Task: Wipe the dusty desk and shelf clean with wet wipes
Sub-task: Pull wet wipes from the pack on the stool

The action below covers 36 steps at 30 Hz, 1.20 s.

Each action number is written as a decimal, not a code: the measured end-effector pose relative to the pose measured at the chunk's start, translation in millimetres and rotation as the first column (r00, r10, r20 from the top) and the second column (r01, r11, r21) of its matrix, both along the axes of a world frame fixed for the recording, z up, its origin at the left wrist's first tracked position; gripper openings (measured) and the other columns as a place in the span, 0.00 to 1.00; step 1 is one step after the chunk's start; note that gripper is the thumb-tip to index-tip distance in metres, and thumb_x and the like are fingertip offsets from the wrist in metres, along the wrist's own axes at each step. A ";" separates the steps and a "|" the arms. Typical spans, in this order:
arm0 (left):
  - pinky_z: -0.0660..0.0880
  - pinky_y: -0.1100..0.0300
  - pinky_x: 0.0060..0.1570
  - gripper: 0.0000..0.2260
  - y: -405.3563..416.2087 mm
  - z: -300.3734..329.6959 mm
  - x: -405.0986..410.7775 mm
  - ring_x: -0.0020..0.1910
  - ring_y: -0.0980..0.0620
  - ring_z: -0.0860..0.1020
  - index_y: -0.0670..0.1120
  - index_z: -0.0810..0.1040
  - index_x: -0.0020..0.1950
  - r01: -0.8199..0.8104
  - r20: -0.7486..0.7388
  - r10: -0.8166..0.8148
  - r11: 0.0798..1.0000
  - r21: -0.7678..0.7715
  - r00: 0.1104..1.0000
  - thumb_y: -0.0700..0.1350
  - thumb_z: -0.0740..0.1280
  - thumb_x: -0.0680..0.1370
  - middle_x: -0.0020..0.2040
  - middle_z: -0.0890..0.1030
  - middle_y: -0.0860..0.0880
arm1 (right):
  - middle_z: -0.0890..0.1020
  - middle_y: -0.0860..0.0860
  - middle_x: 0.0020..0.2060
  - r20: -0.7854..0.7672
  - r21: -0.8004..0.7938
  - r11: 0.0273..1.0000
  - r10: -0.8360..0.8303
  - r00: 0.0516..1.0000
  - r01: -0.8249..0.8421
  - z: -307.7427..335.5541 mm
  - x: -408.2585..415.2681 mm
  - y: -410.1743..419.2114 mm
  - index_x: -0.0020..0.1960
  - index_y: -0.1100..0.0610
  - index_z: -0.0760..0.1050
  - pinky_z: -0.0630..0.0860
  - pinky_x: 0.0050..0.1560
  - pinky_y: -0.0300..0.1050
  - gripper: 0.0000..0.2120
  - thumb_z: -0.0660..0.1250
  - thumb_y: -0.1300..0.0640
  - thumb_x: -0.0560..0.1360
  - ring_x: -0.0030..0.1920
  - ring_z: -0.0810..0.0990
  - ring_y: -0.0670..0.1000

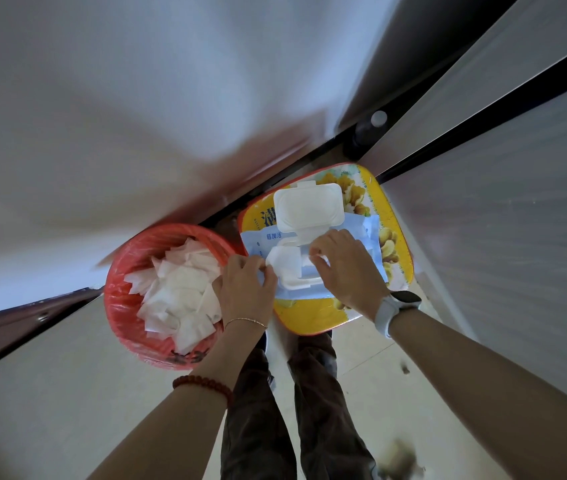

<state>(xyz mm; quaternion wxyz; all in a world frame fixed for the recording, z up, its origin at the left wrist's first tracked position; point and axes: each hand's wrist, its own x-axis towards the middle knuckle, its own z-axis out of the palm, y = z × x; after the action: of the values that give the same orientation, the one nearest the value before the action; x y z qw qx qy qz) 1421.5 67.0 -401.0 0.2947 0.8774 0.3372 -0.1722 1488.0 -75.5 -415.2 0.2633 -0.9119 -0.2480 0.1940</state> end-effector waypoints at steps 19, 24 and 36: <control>0.64 0.51 0.47 0.06 -5.7 10.6 4.4 0.47 0.40 0.73 0.39 0.74 0.43 0.020 -0.007 -0.019 0.998 0.061 1.000 0.42 0.62 0.75 0.45 0.73 0.40 | 0.79 0.49 0.38 -0.976 0.127 0.207 -0.151 0.160 0.970 64.5 36.3 -30.0 0.39 0.54 0.74 0.73 0.57 0.52 0.10 0.58 0.60 0.77 0.46 0.78 0.48; 0.67 0.51 0.42 0.05 -9.2 21.7 4.1 0.43 0.38 0.74 0.36 0.75 0.41 0.052 0.086 -0.051 0.999 -0.011 0.995 0.39 0.65 0.73 0.44 0.73 0.37 | 0.81 0.46 0.27 -0.970 0.133 -0.167 -0.223 0.094 0.977 74.1 38.8 -44.9 0.35 0.55 0.75 0.80 0.41 0.44 0.17 0.55 0.61 0.79 0.34 0.81 0.45; 0.70 0.49 0.58 0.13 -46.1 33.9 16.5 0.64 0.45 0.68 0.43 0.70 0.61 0.367 0.084 -0.357 0.904 -0.221 0.930 0.43 0.60 0.77 0.65 0.71 0.44 | 0.70 0.49 0.28 -0.635 0.366 -0.060 -0.746 0.202 0.929 127.3 16.9 -93.6 0.38 0.54 0.66 0.67 0.28 0.36 0.12 0.55 0.62 0.80 0.28 0.67 0.43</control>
<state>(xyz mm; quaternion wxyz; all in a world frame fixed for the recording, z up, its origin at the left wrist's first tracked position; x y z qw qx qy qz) 1437.9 20.8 -367.1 0.3653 0.8874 0.1399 -0.2440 1504.9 -169.1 -287.9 0.6755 -0.6457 0.3557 -0.0173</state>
